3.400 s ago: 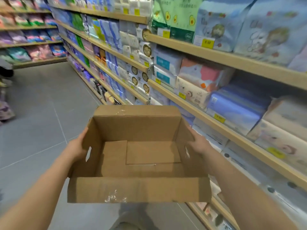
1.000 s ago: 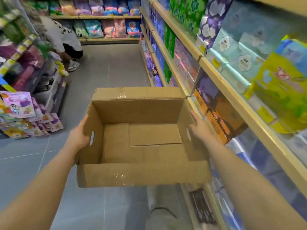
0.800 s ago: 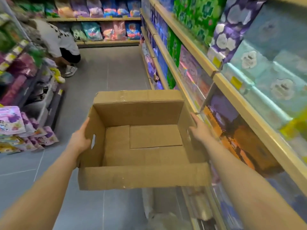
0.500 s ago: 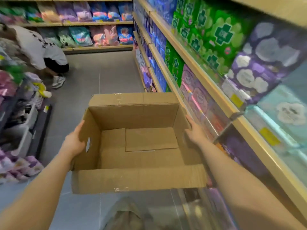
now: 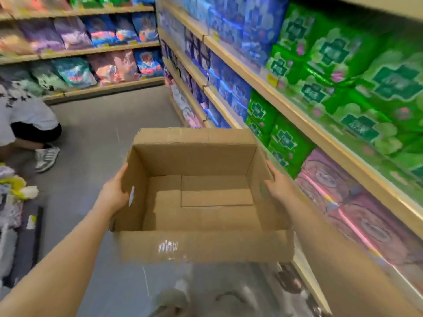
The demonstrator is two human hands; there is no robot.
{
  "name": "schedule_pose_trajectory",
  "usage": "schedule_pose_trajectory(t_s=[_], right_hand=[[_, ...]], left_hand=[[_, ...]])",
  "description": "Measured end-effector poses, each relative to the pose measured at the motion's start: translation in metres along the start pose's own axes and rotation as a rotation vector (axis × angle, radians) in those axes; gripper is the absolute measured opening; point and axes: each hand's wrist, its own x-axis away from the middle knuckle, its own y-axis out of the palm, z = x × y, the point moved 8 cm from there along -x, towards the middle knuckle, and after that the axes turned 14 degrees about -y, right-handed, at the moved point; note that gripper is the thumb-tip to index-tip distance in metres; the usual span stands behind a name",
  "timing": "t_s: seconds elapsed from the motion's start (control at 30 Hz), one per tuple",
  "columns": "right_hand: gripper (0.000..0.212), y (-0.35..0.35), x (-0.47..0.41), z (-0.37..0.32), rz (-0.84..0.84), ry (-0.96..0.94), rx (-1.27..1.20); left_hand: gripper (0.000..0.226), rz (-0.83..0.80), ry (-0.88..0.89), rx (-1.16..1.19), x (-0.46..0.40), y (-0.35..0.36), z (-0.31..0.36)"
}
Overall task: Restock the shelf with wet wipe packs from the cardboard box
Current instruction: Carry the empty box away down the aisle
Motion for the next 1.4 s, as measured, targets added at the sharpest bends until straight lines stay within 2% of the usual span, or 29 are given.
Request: schedule_pose_trajectory(t_s=[0.47, 0.87, 1.17, 1.4], right_hand=[[0.07, 0.104, -0.336, -0.103, 0.009, 0.071, -0.183], [0.069, 0.162, -0.623, -0.207, -0.063, 0.041, -0.104], [0.065, 0.249, -0.823, -0.296, -0.045, 0.066, -0.036], [0.066, 0.283, -0.985, -0.366, -0.029, 0.077, -0.019]], left_hand=[[0.081, -0.003, -0.013, 0.028, -0.344, -0.068, 0.056], [0.085, 0.047, -0.032, -0.003, -0.619, -0.15, 0.116], [0.077, -0.015, -0.026, 0.001, -0.866, -0.201, 0.137], [0.076, -0.048, 0.013, 0.003, -1.048, -0.256, 0.191]])
